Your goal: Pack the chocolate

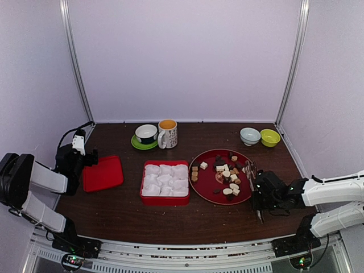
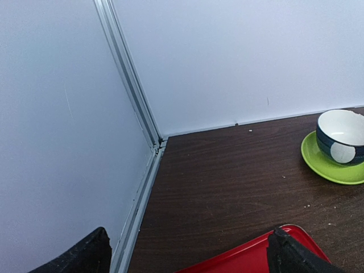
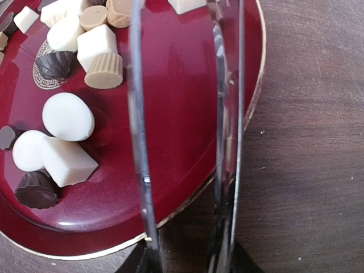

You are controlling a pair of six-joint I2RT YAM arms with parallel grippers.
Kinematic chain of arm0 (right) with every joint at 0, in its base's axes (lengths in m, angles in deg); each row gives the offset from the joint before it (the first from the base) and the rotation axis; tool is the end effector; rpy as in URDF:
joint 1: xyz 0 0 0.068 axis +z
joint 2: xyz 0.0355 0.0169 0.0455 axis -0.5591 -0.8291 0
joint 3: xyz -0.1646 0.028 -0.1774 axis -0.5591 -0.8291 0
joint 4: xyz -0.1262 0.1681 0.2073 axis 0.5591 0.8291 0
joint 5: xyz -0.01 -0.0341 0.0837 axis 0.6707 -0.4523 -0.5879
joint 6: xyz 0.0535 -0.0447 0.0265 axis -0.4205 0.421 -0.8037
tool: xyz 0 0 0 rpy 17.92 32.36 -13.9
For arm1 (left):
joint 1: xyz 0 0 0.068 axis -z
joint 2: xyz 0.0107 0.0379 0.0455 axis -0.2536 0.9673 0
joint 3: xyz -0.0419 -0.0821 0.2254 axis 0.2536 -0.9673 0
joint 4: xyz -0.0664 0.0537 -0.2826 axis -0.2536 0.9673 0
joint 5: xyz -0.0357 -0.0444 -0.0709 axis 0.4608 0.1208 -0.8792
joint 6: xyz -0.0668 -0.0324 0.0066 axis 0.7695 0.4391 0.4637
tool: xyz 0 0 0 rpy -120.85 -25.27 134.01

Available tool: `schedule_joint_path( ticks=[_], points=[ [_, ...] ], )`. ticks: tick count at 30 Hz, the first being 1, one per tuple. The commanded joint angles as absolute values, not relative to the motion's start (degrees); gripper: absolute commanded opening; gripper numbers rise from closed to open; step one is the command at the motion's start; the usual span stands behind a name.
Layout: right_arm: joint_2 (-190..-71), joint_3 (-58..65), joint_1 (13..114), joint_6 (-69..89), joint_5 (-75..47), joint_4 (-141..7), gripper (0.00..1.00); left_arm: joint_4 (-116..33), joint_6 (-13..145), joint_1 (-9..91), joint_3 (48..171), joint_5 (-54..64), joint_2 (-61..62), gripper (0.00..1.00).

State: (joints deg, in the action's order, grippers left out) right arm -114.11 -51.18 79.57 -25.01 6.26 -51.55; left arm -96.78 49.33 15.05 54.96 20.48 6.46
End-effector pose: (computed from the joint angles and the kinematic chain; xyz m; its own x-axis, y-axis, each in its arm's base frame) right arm 0.1730 0.1567 0.0580 -0.8630 0.0515 -0.5026 -0.0550 0.9793 0.1948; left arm 0.2978 0.0060 0.1044 -0.1187 0.0834 -0.9894 -0.1090 0.9894 0.0964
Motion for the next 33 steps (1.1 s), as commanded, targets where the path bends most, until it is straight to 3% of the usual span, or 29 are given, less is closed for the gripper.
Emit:
schedule_joint_path(
  ticks=[1, 4, 16, 24, 27, 29, 33],
  points=[
    [-114.31, -50.81, 80.24, -25.54, 8.87, -54.62, 0.38, -100.42, 49.54, 14.69, 54.69, 19.78, 6.79, 0.98],
    [-114.08, -50.52, 81.04, -25.82, 9.94, -53.66, 0.39, -100.45, 49.54, 14.69, 54.69, 19.78, 6.79, 0.98],
    [-107.80, -47.36, 82.98, -26.88, 12.17, -46.43, 0.24, -100.47, 49.54, 14.69, 54.70, 19.74, 6.79, 0.98],
    [-102.00, -39.17, 82.88, -24.92, 8.12, -33.78, 0.15, -100.47, 49.54, 14.69, 54.68, 19.78, 6.79, 0.98],
    [-101.37, -36.30, 82.49, -24.29, 6.35, -29.78, 0.19, -100.49, 49.54, 14.69, 54.72, 19.78, 6.79, 0.98],
    [-101.60, -34.82, 82.33, -23.86, 4.75, -28.41, 0.30, -100.50, 49.54, 14.69, 54.70, 19.77, 6.79, 0.98],
    [-102.02, -33.44, 82.30, -23.79, 3.16, -27.24, 0.31, -100.49, 49.54, 14.69, 54.73, 19.76, 6.79, 0.98]
  ],
)
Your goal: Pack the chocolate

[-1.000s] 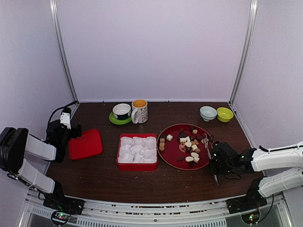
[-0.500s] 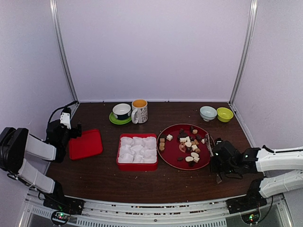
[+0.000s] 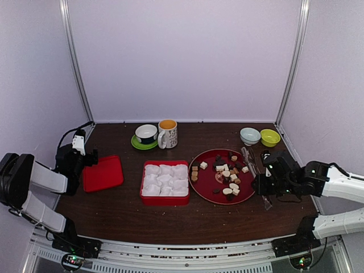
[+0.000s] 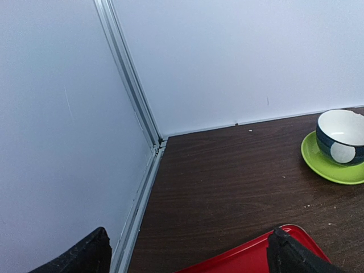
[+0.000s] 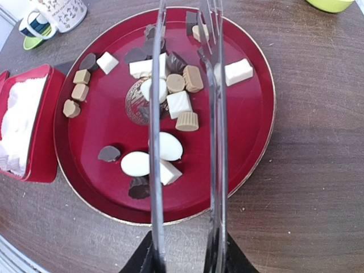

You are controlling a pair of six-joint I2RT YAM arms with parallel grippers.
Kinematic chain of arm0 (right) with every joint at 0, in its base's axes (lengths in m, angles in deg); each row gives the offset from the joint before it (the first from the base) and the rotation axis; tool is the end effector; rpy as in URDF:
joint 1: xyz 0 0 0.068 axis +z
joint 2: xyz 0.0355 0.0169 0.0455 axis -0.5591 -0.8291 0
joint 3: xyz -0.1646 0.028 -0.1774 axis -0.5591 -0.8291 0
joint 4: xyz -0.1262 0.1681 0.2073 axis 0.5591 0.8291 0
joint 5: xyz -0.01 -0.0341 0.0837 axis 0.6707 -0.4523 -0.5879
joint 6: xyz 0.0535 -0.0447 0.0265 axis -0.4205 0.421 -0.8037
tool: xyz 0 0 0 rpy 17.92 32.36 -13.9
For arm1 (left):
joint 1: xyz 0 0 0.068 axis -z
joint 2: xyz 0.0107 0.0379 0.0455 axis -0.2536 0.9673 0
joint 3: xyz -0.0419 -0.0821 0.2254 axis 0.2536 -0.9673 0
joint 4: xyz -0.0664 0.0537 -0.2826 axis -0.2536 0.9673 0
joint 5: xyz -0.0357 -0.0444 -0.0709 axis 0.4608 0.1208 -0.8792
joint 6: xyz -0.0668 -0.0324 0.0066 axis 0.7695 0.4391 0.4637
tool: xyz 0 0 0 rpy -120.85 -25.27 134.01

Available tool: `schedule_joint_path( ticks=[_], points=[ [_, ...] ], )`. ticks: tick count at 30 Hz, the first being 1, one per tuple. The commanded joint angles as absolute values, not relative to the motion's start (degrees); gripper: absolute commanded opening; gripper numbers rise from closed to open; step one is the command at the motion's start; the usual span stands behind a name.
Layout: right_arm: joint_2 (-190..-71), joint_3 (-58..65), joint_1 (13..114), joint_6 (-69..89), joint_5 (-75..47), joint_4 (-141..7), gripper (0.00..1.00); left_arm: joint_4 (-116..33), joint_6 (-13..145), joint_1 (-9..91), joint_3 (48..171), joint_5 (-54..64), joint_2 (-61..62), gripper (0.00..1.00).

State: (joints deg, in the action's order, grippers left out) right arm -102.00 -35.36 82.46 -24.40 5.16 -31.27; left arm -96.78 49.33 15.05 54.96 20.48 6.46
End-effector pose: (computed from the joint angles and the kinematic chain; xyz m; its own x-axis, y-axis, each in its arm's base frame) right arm 0.1738 0.1770 0.1744 -0.8225 0.0478 -0.5668 -0.1421 0.9476 0.2861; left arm 0.2978 0.0060 0.1044 -0.1187 0.0834 -0.9894 -0.1090 0.9894 0.0964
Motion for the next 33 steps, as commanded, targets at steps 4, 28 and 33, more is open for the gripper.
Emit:
schedule_joint_path(
  ticks=[4, 28, 33],
  points=[
    [-102.85, -33.30, 82.27, -23.94, -0.21, -27.54, 0.31, -100.44, 49.58, 14.69, 54.72, 19.77, 6.79, 0.98],
    [-112.21, -31.22, 83.56, -20.38, -10.44, -28.94, 0.37, -100.42, 49.54, 14.69, 54.68, 19.78, 6.79, 0.98],
    [-114.57, -30.02, 84.13, -20.17, -9.63, -27.78, 0.37, -100.43, 49.54, 14.69, 54.70, 19.78, 6.79, 0.98]
  ],
)
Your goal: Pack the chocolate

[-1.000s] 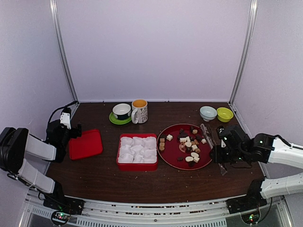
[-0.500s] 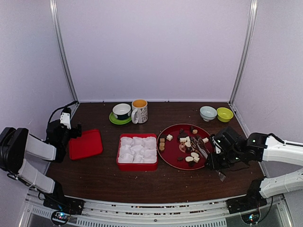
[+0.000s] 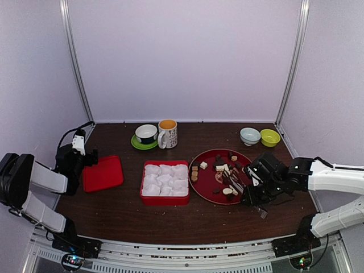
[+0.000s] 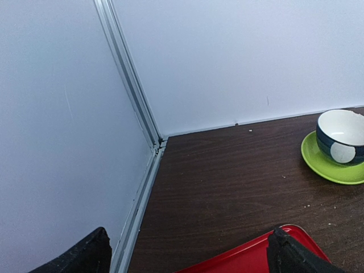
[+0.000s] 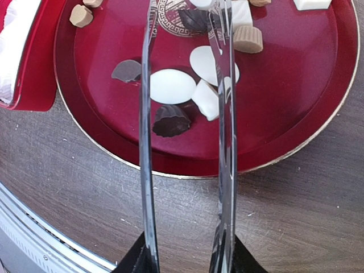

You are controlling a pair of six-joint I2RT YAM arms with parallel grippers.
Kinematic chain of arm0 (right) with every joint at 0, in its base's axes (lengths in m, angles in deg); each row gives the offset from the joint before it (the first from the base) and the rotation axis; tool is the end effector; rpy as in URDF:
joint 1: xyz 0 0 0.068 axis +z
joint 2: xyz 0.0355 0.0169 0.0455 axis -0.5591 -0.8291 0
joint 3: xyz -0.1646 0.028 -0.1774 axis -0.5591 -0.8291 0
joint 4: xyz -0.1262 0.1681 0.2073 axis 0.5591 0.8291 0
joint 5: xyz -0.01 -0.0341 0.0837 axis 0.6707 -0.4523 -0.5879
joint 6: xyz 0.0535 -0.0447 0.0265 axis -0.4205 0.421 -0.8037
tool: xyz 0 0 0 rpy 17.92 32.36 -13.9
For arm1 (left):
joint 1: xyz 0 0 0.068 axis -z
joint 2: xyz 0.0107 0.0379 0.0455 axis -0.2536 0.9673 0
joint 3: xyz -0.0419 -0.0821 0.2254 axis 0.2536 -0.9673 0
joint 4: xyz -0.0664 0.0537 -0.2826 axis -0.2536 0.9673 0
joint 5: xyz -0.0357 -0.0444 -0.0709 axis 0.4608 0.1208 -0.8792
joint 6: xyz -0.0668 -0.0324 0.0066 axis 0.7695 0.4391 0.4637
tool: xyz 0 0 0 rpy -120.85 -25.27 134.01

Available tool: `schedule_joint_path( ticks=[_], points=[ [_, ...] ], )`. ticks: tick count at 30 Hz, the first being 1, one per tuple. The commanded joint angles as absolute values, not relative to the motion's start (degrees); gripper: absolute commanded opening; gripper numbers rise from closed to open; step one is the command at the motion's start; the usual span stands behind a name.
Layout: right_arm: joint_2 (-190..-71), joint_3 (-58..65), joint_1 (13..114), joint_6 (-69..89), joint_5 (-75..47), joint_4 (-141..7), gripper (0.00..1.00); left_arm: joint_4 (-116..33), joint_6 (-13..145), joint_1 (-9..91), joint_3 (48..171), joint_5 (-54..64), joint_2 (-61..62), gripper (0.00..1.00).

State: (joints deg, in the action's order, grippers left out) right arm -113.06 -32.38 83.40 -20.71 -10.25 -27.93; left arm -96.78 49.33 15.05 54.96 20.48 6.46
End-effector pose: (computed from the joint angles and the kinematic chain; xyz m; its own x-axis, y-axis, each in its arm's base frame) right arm 0.1651 0.1988 0.1427 -0.9356 -0.1541 -0.3176 -0.2583 0.9121 0.3184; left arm 0.2978 0.0060 0.1044 -0.1187 0.0834 -0.9894 -0.1090 0.9894 0.0964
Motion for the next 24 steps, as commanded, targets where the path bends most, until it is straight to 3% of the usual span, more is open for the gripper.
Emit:
schedule_joint_path(
  ticks=[1, 24],
  points=[
    [-115.23, -29.56, 84.28, -20.12, -9.17, -27.35, 0.37, -100.45, 49.54, 14.69, 54.69, 19.78, 6.79, 0.98],
    [-123.51, -24.68, 85.99, -19.40, -3.16, -24.08, 0.36, -100.44, 49.54, 14.69, 54.73, 19.77, 6.79, 0.98]
  ],
)
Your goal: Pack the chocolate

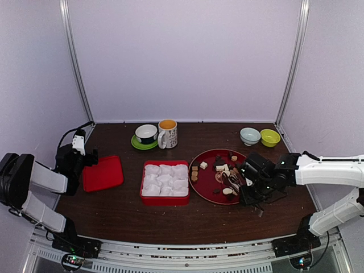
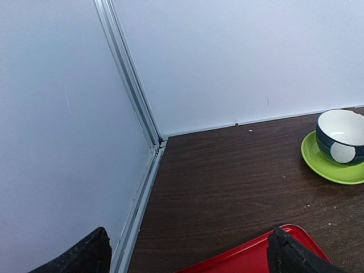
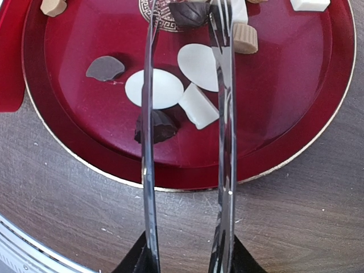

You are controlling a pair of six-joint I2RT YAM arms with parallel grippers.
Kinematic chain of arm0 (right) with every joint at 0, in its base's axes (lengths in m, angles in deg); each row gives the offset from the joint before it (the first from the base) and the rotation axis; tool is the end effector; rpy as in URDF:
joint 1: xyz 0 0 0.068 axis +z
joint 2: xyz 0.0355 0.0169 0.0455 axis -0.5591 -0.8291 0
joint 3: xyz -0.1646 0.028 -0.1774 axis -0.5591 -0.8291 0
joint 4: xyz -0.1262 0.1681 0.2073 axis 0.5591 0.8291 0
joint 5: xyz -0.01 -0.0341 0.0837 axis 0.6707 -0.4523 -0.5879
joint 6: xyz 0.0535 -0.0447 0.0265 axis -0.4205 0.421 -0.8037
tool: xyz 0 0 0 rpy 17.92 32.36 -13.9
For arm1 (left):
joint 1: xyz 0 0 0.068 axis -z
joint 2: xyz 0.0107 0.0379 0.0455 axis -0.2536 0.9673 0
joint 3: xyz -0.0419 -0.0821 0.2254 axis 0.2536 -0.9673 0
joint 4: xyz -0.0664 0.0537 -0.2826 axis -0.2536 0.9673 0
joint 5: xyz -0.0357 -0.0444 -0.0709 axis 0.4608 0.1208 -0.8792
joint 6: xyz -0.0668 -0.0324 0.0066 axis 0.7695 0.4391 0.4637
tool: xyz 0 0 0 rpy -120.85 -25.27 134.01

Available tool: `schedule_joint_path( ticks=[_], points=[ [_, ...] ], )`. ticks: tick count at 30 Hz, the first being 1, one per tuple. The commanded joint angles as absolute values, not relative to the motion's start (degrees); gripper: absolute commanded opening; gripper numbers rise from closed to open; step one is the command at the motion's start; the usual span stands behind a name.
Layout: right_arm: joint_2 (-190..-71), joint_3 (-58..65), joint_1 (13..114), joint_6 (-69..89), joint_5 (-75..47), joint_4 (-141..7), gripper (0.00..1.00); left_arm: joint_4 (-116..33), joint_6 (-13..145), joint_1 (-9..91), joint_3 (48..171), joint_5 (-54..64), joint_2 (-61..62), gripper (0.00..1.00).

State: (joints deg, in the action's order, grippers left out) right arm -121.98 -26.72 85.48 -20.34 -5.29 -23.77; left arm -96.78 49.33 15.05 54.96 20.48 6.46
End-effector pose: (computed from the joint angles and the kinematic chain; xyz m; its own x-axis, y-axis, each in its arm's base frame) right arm 0.1705 0.2120 0.1334 -0.9396 -0.2072 -0.2723 -0.2617 0.9479 0.1816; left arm 0.2978 0.0060 0.1044 -0.1187 0.0834 -0.9894 -0.1090 0.9894 0.0964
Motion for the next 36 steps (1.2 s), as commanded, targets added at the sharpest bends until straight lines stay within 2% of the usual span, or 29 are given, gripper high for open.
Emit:
schedule_joint_path(
  ticks=[1, 9, 18, 27, 36],
  points=[
    [-123.96, -24.38, 86.04, -19.31, -3.03, -23.97, 0.35, -100.46, 49.54, 14.69, 54.72, 19.78, 6.77, 0.98],
    [-120.70, -22.57, 87.12, -18.83, -2.06, -23.79, 0.25, -100.48, 49.54, 14.69, 54.75, 19.78, 6.78, 0.98],
    [-117.73, -21.59, 90.04, -15.80, -11.05, -35.25, 0.23, -100.50, 49.54, 14.69, 54.67, 19.78, 6.77, 0.98],
    [-130.35, -12.59, 94.85, -14.30, -12.17, -47.52, 0.21, -100.52, 49.55, 14.69, 54.70, 19.81, 6.77, 0.98],
    [-147.58, -0.81, 97.42, -13.34, -11.54, -53.15, 0.22, -100.44, 49.54, 14.69, 54.73, 19.85, 6.75, 0.98]
  ],
)
